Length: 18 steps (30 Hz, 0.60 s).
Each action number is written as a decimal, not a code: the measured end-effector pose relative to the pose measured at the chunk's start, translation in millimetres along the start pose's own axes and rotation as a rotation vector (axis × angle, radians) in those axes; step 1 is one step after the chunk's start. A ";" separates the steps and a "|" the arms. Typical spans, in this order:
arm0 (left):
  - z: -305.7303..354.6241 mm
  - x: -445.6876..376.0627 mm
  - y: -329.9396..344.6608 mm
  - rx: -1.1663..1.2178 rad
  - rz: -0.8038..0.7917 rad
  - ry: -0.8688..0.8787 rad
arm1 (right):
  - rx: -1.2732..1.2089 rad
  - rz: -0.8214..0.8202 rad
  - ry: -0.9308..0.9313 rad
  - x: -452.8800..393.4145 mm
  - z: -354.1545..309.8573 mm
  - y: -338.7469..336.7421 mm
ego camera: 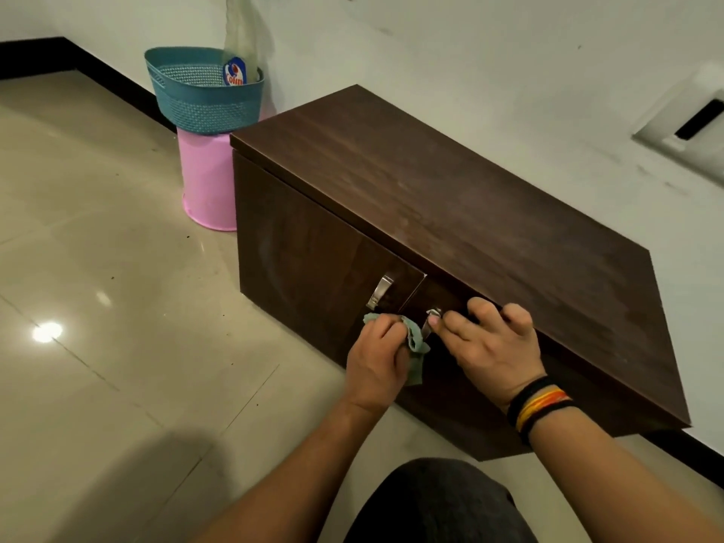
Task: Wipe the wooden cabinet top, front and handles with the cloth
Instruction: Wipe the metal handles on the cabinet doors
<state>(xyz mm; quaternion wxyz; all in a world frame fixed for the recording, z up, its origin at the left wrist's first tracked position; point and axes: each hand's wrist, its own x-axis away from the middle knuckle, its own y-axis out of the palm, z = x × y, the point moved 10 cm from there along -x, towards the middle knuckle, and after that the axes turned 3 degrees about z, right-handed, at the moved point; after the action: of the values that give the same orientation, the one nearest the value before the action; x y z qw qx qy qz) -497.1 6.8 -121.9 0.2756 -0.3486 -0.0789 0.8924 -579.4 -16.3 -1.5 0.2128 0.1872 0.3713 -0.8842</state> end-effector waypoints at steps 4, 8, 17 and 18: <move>10.9 -9.0 0.1 0.067 -0.006 -0.074 | -0.012 -0.011 -0.008 2.4 2.5 0.6; 19.0 -11.6 -4.2 0.018 0.006 -0.099 | -0.024 -0.049 -0.042 4.5 -2.9 5.6; -8.9 1.4 -13.6 -0.216 -0.145 -0.149 | -0.051 -0.169 -0.023 11.3 -4.7 10.7; -5.7 -0.8 -19.2 -0.222 -0.139 -0.115 | -0.056 -0.194 -0.015 13.5 -3.6 13.0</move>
<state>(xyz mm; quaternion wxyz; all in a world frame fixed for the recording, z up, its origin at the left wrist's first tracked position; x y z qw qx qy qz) -484.4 22.2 -119.3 0.2916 -0.3187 -0.2168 0.8754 -583.5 -25.1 -18.0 0.1342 0.1379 0.4108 -0.8912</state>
